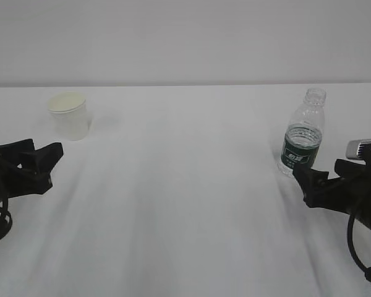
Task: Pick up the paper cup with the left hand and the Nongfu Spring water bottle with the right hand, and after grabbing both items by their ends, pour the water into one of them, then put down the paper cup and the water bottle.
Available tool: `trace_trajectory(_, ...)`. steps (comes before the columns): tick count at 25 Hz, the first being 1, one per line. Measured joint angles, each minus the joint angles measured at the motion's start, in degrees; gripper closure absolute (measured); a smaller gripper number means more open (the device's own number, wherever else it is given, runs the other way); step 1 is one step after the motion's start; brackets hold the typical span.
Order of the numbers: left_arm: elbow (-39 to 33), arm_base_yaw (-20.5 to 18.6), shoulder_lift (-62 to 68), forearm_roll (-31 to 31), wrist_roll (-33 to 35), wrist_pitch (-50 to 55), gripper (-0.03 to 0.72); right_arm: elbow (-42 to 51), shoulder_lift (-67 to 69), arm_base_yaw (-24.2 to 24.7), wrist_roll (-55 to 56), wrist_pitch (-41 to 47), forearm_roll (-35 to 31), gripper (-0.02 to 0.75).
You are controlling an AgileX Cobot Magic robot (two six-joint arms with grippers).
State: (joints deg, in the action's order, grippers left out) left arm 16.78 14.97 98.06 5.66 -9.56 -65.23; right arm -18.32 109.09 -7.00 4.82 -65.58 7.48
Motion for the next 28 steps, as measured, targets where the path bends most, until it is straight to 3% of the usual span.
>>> trace_trajectory(28, 0.0, 0.0, 0.0, 0.0, 0.0, 0.0, 0.274, -14.4, 11.7, 0.0, 1.8, -0.1, -2.9, 0.068)
